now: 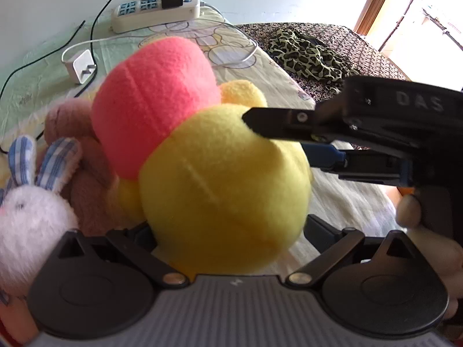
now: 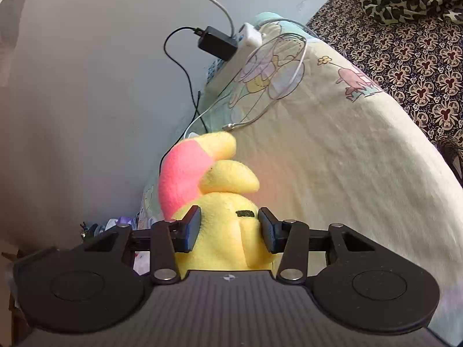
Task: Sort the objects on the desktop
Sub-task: 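Grasp the yellow tiger plush with the right gripper and lift it, then carry the tiger plush in the right gripper toward the red box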
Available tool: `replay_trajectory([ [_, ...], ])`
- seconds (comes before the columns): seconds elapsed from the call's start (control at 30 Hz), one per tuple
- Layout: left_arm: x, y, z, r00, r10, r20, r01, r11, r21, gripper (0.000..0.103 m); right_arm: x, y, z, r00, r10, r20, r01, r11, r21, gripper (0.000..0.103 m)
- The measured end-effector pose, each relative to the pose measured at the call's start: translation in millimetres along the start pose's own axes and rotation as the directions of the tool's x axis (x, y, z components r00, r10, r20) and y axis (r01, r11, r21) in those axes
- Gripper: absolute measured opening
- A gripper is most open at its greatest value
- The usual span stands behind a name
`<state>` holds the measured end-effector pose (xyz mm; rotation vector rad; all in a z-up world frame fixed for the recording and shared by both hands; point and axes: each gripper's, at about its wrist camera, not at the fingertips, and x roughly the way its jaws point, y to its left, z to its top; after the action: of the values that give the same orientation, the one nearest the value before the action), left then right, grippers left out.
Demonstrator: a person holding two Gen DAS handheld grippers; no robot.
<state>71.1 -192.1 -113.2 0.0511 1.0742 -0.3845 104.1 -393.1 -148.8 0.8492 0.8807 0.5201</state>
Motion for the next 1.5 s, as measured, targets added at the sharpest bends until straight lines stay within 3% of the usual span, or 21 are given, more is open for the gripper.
replay_trajectory([
  [0.27,-10.8,-29.0,-16.1,0.995,-0.103,-0.011,0.103,0.994,0.026,0.100,-56.8,16.2,-23.8,0.999,-0.030,0.033,0.032,0.998,-0.063,0.047],
  [0.43,-18.5,-52.5,-36.3,0.981,-0.192,-0.026,0.193,0.979,0.071,0.100,-90.9,25.3,-36.7,0.997,-0.066,0.027,0.069,0.992,-0.105,0.048],
  [0.67,-30.9,-54.2,-61.2,0.971,-0.233,-0.048,0.237,0.967,0.098,0.100,-98.1,29.6,-51.0,0.999,-0.027,-0.037,0.024,0.997,-0.076,0.048],
  [0.87,-39.0,-33.6,-93.4,0.966,-0.231,-0.114,0.241,0.967,0.082,0.100,-84.8,52.5,-67.1,0.983,0.090,-0.162,-0.110,0.987,-0.120,0.048],
  [1.1,-61.6,-14.4,-126.1,0.979,-0.172,-0.109,0.182,0.979,0.091,0.100,-43.8,80.1,-93.2,0.930,0.179,-0.320,-0.235,0.961,-0.147,0.047],
  [1.33,-99.0,10.8,-146.7,0.991,-0.115,-0.069,0.118,0.992,0.045,0.101,-8.3,97.0,-109.9,0.876,0.216,-0.432,-0.298,0.946,-0.130,0.047],
  [1.5,-114.4,29.7,-145.6,0.996,-0.086,-0.017,0.086,0.996,-0.025,0.101,-13.9,101.3,-103.6,0.884,0.238,-0.402,-0.313,0.941,-0.130,0.048],
])
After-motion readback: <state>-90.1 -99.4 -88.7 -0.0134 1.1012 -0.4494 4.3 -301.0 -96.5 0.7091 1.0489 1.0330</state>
